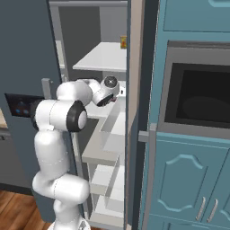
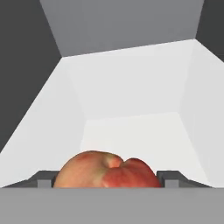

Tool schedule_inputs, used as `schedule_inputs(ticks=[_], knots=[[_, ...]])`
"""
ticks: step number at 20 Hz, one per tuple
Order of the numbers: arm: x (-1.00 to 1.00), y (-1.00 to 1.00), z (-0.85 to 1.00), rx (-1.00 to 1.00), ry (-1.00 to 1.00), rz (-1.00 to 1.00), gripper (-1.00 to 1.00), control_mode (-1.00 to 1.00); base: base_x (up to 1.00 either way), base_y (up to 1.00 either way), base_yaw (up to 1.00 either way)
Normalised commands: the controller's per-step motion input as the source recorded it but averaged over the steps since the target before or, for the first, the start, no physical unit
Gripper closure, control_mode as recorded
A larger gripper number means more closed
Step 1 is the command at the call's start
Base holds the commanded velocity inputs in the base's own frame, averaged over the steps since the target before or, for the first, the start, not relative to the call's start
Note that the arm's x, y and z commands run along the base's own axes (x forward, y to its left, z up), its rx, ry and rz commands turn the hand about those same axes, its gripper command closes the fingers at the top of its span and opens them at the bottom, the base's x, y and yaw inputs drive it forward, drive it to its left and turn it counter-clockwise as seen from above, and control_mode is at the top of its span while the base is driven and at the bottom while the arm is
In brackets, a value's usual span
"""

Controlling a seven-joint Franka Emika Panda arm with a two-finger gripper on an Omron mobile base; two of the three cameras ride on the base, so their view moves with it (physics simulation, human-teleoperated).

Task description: Pick the peach and mango from the fridge and place them on the plate next to the blender to make a fruit smoothie.

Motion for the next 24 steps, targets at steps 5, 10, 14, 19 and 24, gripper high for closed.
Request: schedule_inputs(ticks=[5,10,14,19,24], knots=[[-0.95,0.00,0.64,0.00,-0.29,0.00,1.00,-1.00,0.00,0.00,0.00],[-1.00,0.00,0.97,-0.03,-0.13,-0.03,1.00,-1.00,0.00,0.00,0.00],[-1.00,0.00,1.00,0.00,0.02,-0.04,1.00,-1.00,0.00,0.00,0.00],[-0.98,0.00,1.00,-0.02,0.13,-0.03,1.00,-1.00,0.00,0.00,0.00],[-0.86,0.00,1.00,-0.02,0.25,-0.03,1.00,-1.00,0.00,0.00,0.00]])
